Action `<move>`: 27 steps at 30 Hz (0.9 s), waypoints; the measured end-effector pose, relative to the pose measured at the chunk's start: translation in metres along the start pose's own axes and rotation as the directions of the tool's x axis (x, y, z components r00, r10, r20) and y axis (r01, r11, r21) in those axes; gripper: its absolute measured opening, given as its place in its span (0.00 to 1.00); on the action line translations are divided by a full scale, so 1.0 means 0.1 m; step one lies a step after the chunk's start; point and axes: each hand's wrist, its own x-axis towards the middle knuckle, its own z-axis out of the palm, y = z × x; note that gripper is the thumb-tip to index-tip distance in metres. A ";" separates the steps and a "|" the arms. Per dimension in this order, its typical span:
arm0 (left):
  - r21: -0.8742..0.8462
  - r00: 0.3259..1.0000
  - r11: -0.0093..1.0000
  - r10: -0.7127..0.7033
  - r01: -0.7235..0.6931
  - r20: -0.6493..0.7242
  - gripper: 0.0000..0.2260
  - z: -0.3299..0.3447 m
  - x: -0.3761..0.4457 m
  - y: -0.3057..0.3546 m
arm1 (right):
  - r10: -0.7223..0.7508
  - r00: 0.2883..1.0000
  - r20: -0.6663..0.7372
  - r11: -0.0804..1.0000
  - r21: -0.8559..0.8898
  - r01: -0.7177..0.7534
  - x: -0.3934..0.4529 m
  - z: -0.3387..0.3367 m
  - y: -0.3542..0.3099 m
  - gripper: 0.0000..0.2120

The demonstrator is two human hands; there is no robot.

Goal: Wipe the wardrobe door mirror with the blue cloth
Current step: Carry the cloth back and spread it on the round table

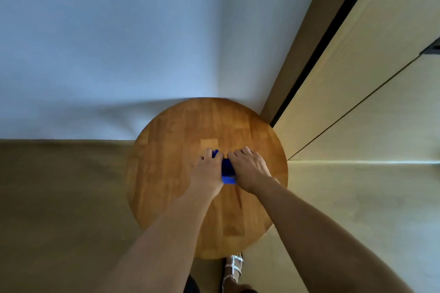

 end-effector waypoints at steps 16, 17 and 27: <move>0.052 0.984 0.988 -0.141 0.147 -0.106 0.30 0.89 0.51 -0.46 | -0.069 0.997 0.030 0.998 -0.009 0.069 0.65 1.03 0.04 0.14; 0.053 0.986 0.987 -0.151 0.155 -0.072 0.32 0.98 0.51 -0.50 | -0.073 0.995 0.073 0.997 0.006 0.073 0.66 1.10 0.05 0.16; -0.054 0.983 0.997 -0.045 0.055 0.176 0.27 1.10 0.50 -0.78 | -0.194 0.958 0.213 0.975 0.151 0.164 0.70 1.20 0.24 0.18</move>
